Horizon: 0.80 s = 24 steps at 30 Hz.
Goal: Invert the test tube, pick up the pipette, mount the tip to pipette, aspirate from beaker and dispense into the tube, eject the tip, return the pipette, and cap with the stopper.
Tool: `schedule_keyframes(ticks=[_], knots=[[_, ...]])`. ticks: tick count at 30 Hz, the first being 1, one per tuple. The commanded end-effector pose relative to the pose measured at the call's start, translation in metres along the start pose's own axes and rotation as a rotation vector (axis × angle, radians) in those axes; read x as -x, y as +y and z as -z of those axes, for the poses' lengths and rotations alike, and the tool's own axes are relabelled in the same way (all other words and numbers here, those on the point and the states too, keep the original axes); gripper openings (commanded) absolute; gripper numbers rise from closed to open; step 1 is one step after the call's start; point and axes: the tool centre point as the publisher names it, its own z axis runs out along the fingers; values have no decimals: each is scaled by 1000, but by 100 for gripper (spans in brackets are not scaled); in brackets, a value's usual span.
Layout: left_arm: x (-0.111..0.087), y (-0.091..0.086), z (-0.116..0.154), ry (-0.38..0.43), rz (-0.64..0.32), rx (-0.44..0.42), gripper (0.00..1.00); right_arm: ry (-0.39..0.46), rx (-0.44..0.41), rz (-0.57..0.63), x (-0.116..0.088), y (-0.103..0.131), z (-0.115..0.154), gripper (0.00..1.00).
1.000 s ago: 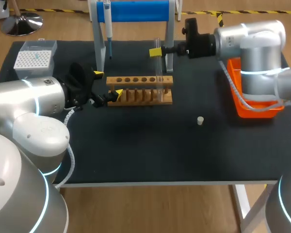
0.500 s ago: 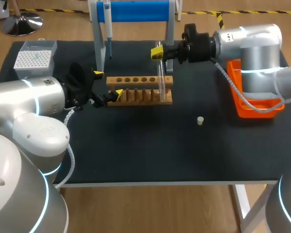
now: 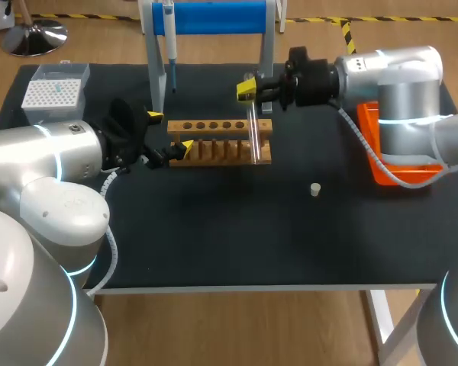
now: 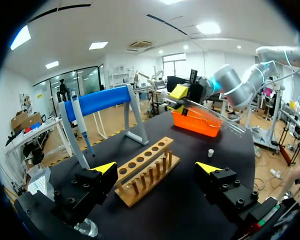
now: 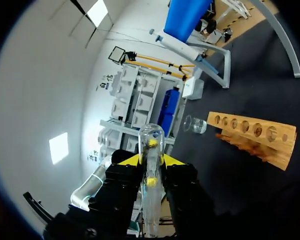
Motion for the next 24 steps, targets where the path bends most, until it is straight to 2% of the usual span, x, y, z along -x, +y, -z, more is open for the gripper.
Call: schedule_keyframes(ticks=[1,14,24], knots=[[1,1,1,4,0,-4,100,-2,-6,-38,1,1,0,0],[1,1,1,4,0,-4,100,29,-25,-183,5,0,-2,0],[1,1,1,4,0,-4,100,39,-22,-230,7,1,0,0]])
